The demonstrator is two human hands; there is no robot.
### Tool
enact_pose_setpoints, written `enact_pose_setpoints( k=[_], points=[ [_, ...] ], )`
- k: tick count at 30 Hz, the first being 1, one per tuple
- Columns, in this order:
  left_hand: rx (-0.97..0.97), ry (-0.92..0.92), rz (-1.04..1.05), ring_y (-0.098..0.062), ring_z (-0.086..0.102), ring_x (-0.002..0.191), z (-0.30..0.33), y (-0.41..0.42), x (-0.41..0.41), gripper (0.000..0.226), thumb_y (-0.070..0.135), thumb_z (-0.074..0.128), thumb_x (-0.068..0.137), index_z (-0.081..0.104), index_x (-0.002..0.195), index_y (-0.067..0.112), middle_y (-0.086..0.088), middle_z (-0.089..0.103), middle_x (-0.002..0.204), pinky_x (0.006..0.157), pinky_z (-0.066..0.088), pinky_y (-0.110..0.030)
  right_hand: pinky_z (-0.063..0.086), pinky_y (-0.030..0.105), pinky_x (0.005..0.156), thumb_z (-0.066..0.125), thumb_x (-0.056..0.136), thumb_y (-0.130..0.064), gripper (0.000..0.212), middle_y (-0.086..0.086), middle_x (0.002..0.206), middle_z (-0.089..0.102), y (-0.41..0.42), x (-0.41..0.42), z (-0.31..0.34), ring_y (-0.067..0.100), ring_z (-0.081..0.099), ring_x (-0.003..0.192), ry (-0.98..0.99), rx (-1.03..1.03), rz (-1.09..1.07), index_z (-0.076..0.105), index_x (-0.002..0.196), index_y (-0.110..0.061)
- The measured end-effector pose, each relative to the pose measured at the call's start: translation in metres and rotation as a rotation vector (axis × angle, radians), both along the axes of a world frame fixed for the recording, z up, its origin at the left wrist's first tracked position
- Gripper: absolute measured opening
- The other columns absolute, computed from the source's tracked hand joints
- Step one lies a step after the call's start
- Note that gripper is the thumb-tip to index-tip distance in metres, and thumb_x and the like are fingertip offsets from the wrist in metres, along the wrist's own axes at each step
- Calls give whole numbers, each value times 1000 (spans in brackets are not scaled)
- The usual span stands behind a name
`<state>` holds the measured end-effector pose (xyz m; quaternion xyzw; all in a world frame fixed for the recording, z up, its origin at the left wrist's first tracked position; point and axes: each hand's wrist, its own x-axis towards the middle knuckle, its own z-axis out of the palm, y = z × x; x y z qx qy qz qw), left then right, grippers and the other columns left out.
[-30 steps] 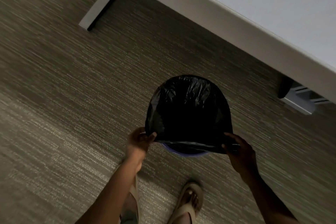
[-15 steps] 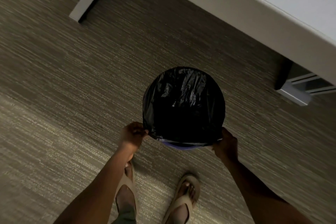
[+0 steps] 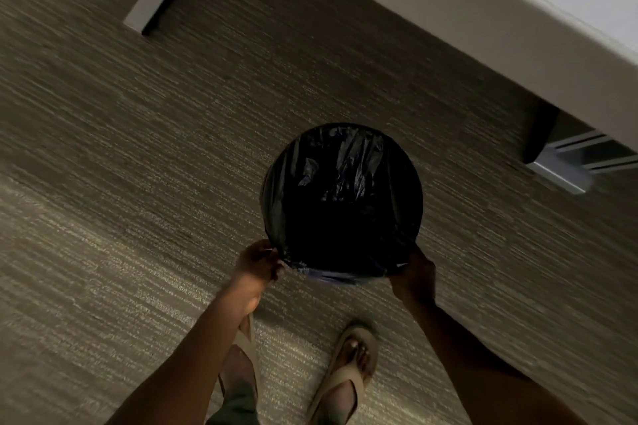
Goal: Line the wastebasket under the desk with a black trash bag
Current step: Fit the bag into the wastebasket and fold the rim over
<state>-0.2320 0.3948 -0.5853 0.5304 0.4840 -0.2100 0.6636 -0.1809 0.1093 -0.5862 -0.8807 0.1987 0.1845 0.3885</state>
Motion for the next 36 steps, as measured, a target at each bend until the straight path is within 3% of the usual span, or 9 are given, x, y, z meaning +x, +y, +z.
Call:
enact_pose_setpoints(
  k=[4, 9, 12, 15, 18, 23, 30, 33, 36],
  points=[
    [29, 7, 73, -8, 72, 54, 4, -3, 10, 20, -12, 58, 96, 60, 113, -1, -14, 71, 94, 47, 55, -19, 42, 6, 49, 77, 77, 5, 60, 15, 95, 77, 4, 15, 0, 10, 62, 61, 22, -33, -8, 60, 134, -5],
    [-22, 12, 289, -31, 70, 94, 4, 5, 21, 39, -9, 46, 100, 50, 135, 9, -23, 63, 121, 78, 58, -46, 57, 40, 76, 66, 86, 0, 30, 12, 105, 74, -3, 21, -2, 33, 71, 97, 56, -28, -189, 71, 113, -10],
    [600, -123, 174, -33, 64, 113, 25, 1, 23, 46, 11, 59, 90, 52, 136, 16, -14, 60, 128, 90, 56, -44, 57, 42, 73, 54, 86, -11, 20, 8, 96, 72, -10, 24, 18, 31, 70, 88, -196, -181, -284, 68, 100, -16],
    [1044, -659, -335, -19, 59, 111, 63, -30, 19, 44, 15, 67, 89, 60, 131, 6, -3, 62, 121, 93, 50, -28, 49, 32, 70, 61, 91, -10, 18, 6, 100, 68, -4, 37, 50, 21, 63, 86, -520, -359, 41, 68, 107, -12],
    [907, -794, -929, -26, 60, 122, 67, -71, 13, 50, 28, 63, 88, 61, 134, 10, -7, 66, 128, 105, 51, -42, 51, 30, 82, 60, 93, -7, 24, 8, 105, 71, 23, 57, 54, 23, 65, 98, -549, -241, 569, 71, 114, -9],
    [723, -330, -1498, -32, 32, 150, 42, -94, 9, 67, 51, 43, 100, 34, 157, 17, -9, 40, 161, 125, 19, -45, 48, 31, 94, 52, 93, -8, 36, 14, 123, 69, 72, 107, 20, 31, 64, 115, 173, -224, 1195, 67, 126, -10],
    [728, -469, -1397, -32, 48, 139, 41, -79, 33, 56, 48, 44, 98, 54, 143, 17, -9, 60, 144, 122, 26, -43, 30, 37, 118, 50, 101, -15, 58, 15, 161, 35, 82, 172, 15, 35, 35, 147, 354, -174, 813, 33, 156, -15],
    [900, -656, -1223, -30, 60, 123, 38, -68, 56, 45, 33, 53, 90, 66, 129, 14, -9, 70, 124, 120, 35, -44, 46, 38, 106, 55, 95, -11, 39, 16, 136, 64, 83, 159, 21, 36, 58, 127, 154, -126, 738, 63, 134, -11],
    [897, -609, -1332, -35, 62, 117, 44, -54, 91, 52, 14, 60, 85, 60, 136, 12, -11, 68, 125, 105, 45, -43, 55, 40, 93, 56, 89, -10, 30, 16, 113, 73, 72, 125, 32, 35, 67, 107, -226, -266, 779, 71, 115, -7]
  ],
)
